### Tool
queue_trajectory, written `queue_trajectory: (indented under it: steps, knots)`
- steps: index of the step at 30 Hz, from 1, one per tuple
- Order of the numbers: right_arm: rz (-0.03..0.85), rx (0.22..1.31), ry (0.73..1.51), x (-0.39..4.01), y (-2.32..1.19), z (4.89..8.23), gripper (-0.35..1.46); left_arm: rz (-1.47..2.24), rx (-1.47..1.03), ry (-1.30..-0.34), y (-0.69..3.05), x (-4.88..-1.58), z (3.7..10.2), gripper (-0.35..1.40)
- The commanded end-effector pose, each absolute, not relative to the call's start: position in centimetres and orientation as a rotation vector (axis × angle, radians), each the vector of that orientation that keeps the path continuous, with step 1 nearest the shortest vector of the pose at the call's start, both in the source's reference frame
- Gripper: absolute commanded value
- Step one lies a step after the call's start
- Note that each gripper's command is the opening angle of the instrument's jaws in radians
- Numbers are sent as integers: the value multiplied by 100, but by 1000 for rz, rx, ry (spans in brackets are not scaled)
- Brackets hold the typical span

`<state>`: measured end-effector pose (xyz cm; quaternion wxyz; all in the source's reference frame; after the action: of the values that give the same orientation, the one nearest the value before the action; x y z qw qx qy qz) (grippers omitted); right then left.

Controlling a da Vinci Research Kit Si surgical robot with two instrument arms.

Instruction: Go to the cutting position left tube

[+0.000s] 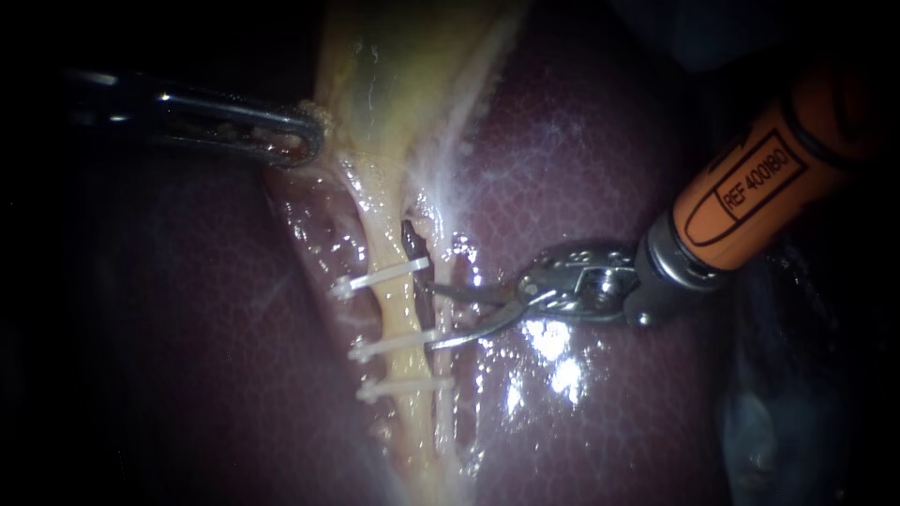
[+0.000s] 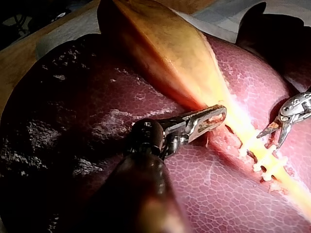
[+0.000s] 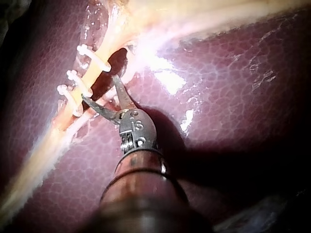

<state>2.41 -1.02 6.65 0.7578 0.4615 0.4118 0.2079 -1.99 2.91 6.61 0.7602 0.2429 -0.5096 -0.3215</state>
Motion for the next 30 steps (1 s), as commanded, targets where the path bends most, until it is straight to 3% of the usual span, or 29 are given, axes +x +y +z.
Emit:
queue_trajectory:
  steps: [1, 17, 30]
  knots:
    - [458, 1022, 902, 242, -102, 666, 137, -700, 526, -1106, 291, -199, 662, -35]
    - [463, 1220, 954, 266, -96, 671, 137, -699, 525, -1103, 289, -200, 664, -35]
    - [455, 1281, 1009, 294, -102, 667, 135, -699, 525, -1103, 289, -200, 664, -35]
